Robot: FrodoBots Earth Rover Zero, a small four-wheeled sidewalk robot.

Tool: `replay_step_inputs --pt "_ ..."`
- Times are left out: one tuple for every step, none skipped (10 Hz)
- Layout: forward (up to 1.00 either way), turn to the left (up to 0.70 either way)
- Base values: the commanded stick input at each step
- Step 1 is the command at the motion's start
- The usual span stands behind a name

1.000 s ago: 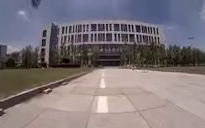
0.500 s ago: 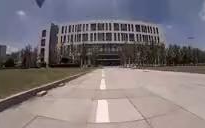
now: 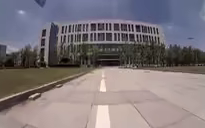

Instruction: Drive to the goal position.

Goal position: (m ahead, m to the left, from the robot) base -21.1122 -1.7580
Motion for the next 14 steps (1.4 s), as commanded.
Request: replay_step_inputs --pt "0.5 0.0" --pt "0.5 0.0" --pt "0.5 0.0" --pt "0.5 0.0" --pt "0.5 0.0" --pt "0.5 0.0" --pt "0.5 0.0" --pt "0.5 0.0" --pt "0.5 0.0" --pt "0.5 0.0" --pt "0.5 0.0" --pt "0.5 0.0" --pt "0.5 0.0" --pt "0.5 0.0"
